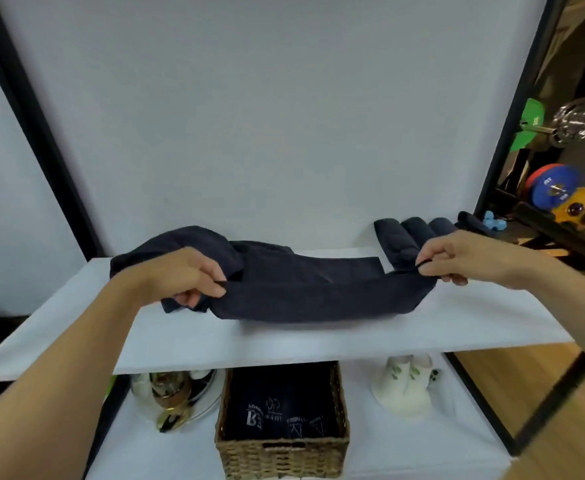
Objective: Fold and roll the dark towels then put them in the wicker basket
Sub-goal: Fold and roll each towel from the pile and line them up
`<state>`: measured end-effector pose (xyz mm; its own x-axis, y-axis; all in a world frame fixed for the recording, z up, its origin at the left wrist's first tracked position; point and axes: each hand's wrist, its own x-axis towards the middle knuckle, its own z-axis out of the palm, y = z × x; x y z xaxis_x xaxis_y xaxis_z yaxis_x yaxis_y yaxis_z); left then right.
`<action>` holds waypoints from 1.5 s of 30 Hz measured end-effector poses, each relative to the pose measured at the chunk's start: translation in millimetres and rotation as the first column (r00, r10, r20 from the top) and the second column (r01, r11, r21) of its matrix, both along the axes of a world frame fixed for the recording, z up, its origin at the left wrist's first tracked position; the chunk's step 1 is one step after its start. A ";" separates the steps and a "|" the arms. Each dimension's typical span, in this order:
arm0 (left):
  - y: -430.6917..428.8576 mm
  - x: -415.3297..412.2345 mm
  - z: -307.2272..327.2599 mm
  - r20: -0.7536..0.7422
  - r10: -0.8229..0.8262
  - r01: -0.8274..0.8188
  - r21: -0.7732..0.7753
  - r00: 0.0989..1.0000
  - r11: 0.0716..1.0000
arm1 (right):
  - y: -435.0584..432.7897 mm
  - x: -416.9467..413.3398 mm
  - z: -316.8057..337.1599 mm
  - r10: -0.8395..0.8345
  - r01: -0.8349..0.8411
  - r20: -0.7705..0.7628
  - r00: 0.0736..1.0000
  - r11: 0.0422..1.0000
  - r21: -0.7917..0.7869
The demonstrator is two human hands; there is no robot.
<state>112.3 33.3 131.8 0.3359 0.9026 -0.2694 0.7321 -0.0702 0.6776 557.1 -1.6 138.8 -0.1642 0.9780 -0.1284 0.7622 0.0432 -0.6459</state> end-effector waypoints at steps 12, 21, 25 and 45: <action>87.6 43.8 -40.3 0.037 0.327 -0.320 0.342 0.944 0.884 | 81.1 -12.6 -37.3 -0.201 0.112 0.310 0.929 0.953 0.282; 177.7 74.7 -105.5 -0.253 0.450 -0.317 0.430 0.857 0.845 | 178.0 -28.8 -117.4 -0.215 -0.098 0.835 0.507 0.948 0.303; 173.9 97.6 -112.8 -0.240 0.521 -0.287 0.616 0.819 0.734 | 179.9 -48.1 -125.0 -0.292 -0.158 0.733 0.615 0.865 0.477; 60.6 82.9 -162.2 -0.337 -0.041 0.281 0.705 0.941 0.652 | 154.5 -42.9 -113.1 -0.044 -0.018 0.345 0.938 0.984 0.175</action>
<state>195.2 93.9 -30.4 0.5183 0.7783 0.3544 0.7980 -0.5892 0.1268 514.2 152.9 25.6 -0.1269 0.9919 -0.0034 0.9381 0.1189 -0.3253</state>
